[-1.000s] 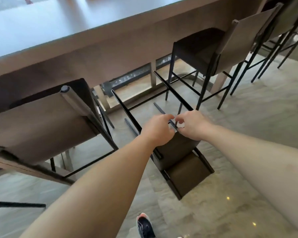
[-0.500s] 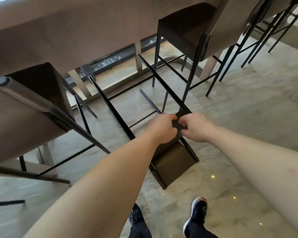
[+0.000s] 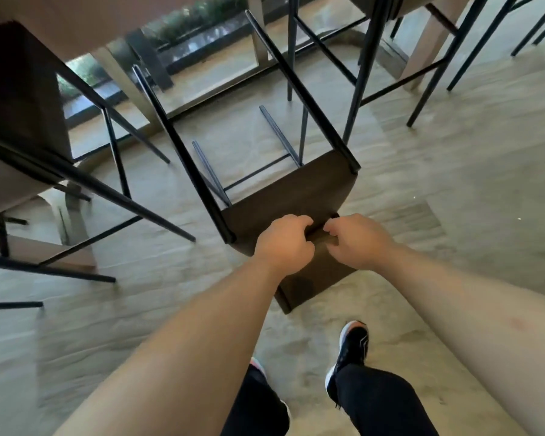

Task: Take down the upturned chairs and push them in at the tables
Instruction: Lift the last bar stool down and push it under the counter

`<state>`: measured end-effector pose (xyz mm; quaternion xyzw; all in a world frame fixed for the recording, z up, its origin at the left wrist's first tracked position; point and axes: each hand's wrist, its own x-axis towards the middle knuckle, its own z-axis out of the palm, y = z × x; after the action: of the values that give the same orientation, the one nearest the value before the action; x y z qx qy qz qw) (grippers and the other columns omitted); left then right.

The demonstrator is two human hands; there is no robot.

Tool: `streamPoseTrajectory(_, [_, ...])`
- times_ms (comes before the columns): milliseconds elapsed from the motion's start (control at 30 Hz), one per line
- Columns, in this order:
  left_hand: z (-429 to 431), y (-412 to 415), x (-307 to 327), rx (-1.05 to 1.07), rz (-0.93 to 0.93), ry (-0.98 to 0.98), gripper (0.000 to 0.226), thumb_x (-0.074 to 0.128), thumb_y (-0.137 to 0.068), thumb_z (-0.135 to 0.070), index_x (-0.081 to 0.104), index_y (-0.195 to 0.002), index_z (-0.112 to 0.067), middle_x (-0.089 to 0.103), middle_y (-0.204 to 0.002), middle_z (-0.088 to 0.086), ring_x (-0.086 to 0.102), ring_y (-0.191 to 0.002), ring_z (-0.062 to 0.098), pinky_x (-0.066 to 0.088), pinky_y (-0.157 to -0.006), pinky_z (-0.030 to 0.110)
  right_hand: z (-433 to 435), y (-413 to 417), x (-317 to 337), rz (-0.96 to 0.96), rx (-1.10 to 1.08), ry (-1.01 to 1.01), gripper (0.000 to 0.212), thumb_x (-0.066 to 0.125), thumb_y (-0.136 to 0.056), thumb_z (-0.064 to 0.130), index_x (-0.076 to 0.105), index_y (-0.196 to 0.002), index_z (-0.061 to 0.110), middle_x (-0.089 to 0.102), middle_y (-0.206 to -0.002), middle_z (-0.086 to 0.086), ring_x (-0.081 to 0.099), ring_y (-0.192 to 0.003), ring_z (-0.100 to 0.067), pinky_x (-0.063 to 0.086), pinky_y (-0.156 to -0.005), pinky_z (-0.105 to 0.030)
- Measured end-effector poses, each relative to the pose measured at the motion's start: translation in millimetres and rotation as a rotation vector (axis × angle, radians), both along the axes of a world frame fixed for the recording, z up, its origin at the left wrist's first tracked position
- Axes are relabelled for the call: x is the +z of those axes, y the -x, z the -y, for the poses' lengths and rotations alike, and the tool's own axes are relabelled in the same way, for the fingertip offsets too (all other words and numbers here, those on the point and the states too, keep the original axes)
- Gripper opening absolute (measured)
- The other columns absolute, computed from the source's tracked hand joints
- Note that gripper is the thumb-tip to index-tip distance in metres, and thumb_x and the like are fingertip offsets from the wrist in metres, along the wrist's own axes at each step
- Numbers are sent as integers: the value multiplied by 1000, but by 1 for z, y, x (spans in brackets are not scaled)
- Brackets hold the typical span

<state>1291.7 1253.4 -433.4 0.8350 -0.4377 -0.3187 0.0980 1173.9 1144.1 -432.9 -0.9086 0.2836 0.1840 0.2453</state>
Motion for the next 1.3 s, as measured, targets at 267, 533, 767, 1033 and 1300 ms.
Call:
streamPoseTrajectory(267, [-2, 13, -169, -41, -47, -92, 40, 52, -88, -26, 55, -128, -29, 57, -121, -3, 56, -108, 22, 52, -88, 43, -14, 22, -173, 5, -114, -51, 28, 59, -90, 27, 65, -116, 20, 68, -108, 2, 62, -103, -22, 48, -78, -31])
streamPoseTrajectory(533, [4, 21, -366, -49, -108, -101, 44, 53, -90, -25, 52, -133, -35, 54, -132, -8, 53, -115, 18, 47, -90, 35, -17, 25, -352, -93, -195, -65, 18, 59, -91, 24, 68, -106, 22, 67, -90, 2, 65, -81, -19, 57, -79, -39])
streamPoseTrajectory(767, [-9, 32, -496, -173, -45, -45, 41, 51, -92, -21, 53, -132, -29, 51, -133, -6, 45, -123, 20, 42, -96, 37, -29, 36, -479, -200, -132, -58, 16, 59, -93, 23, 64, -108, 21, 65, -98, 1, 64, -87, -20, 55, -77, -34])
streamPoseTrajectory(1033, [-14, 43, -563, -158, 59, -40, 53, 55, -90, -24, 41, -141, -28, 24, -156, 0, 13, -144, 22, 21, -112, 44, -36, 44, -554, -219, 244, 224, 82, 63, -90, 32, 16, -155, 18, 13, -162, -7, 14, -148, -25, 36, -108, -41])
streamPoseTrajectory(1300, [-26, 60, -596, -177, 154, -13, 87, 62, -85, -43, 14, -153, -20, 0, -162, 2, -9, -147, 21, 0, -117, 47, -13, 57, -579, -200, 536, 392, 108, 65, -77, 63, 11, -156, 11, 13, -162, -13, 15, -147, -33, 24, -115, -52])
